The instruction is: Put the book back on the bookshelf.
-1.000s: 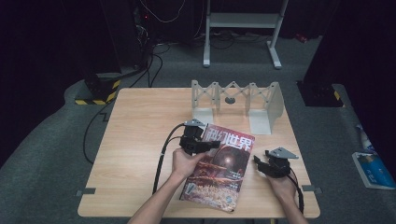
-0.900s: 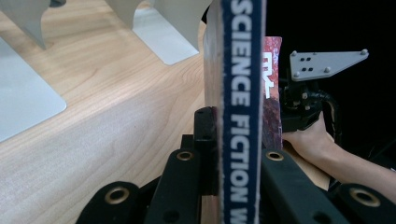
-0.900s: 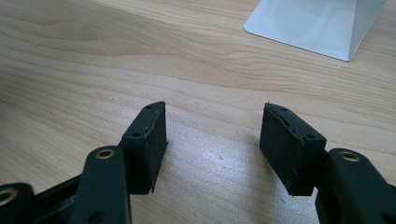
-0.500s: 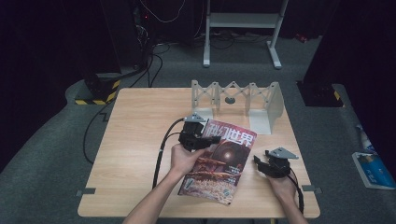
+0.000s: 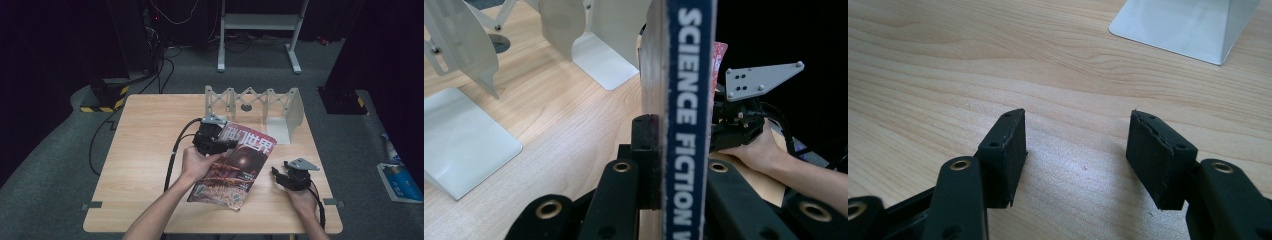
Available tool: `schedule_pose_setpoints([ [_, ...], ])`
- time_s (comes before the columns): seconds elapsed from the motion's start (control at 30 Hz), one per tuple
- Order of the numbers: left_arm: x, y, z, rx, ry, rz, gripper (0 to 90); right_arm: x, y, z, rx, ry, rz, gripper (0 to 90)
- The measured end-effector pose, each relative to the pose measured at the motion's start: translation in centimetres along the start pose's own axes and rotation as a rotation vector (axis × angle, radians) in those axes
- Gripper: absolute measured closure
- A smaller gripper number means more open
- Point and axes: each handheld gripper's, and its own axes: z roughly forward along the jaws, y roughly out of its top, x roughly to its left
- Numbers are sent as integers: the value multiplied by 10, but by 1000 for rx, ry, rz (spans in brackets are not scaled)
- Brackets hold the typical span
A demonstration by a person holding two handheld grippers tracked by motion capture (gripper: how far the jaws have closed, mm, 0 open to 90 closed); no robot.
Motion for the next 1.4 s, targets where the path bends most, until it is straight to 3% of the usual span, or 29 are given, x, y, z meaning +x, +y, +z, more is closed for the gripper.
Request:
schedule_pose_setpoints([
  [0.5,-8,27,-3,101,27,74,833,0,0,0,-1,0,-3,410],
  [1.0,-2,47,-13,184,49,86,828,0,0,0,-3,-1,-4,405],
  [1.4,3,63,-21,223,82,79,825,0,0,0,-1,3,-8,403],
])
